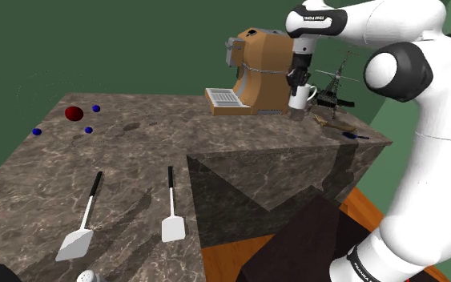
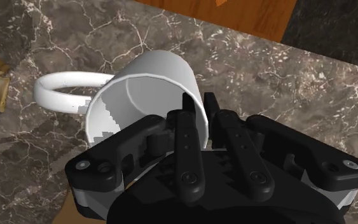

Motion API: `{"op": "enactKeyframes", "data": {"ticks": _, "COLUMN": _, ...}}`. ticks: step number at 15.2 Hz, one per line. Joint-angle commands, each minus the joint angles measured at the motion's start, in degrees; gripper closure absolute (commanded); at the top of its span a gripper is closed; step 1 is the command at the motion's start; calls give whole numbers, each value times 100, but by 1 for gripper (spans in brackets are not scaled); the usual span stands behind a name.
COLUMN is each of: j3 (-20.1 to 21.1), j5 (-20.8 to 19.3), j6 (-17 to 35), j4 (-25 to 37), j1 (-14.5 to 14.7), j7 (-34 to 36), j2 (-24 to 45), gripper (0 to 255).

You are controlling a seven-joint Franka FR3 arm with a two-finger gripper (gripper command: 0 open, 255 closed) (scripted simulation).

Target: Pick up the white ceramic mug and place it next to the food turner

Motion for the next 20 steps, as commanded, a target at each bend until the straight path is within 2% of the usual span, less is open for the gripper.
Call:
{"op": "enactKeyframes", "data": {"ticks": 1, "j3": 37, "j5": -104, "j6": 185, "j4": -642, "j1": 221, "j7": 225, "j2": -458, "gripper": 255}}
{"op": "enactKeyframes", "data": {"ticks": 10, "j3": 435, "j5": -380, "j6": 628, "j4": -2635, "j1": 950, "j7": 1344, "j2": -2011, "gripper": 255}}
{"op": "enactKeyframes", "data": {"ticks": 20, "j3": 1123, "j5": -303, "j6": 770, "j4": -3976, "j1": 1552, "j7": 2646, "j2": -3190, "gripper": 255}}
